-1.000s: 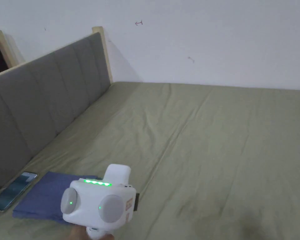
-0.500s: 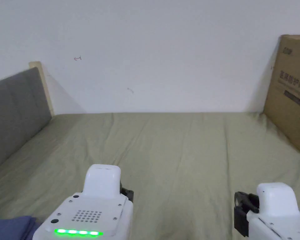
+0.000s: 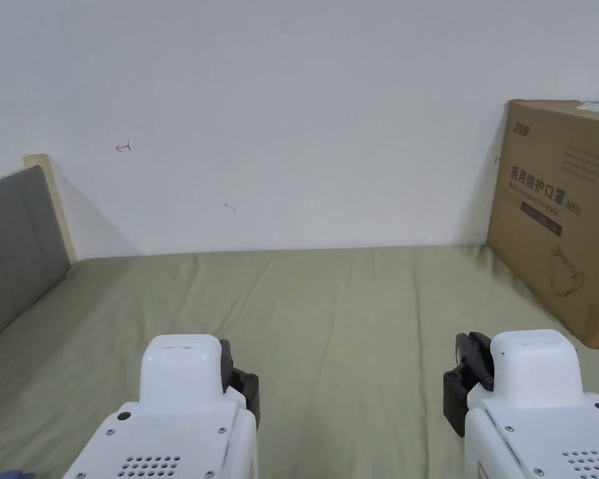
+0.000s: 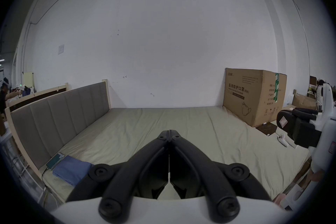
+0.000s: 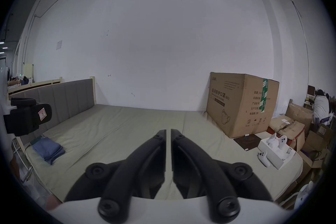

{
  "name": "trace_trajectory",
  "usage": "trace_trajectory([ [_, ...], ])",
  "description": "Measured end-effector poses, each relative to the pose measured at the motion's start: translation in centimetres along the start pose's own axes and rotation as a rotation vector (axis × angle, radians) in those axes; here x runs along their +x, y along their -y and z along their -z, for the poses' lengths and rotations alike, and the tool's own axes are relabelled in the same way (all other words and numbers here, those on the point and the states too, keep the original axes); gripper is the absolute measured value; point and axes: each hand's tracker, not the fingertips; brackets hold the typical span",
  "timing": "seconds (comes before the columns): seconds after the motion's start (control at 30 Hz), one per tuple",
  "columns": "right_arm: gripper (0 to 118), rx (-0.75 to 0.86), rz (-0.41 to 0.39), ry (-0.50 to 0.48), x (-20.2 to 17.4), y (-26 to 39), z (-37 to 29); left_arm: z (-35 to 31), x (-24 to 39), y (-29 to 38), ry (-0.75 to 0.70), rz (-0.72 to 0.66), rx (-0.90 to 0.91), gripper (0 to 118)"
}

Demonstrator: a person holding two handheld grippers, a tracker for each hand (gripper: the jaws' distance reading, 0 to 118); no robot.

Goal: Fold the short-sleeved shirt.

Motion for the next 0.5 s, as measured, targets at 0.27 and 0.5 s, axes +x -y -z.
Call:
trace_trajectory([
  [0.27, 98, 0.008, 0.040, 0.014, -0.25, -0.19, -0.23, -0.13, -0.22, 0.38, -0.026, 0.000, -0.014, 118],
  [0.5, 106, 0.013, 0.019, 0.015, -0.73, -0.29, -0.24, -0.59, -0.31, 0.03, 0.028, -0.028, 0.003, 118],
])
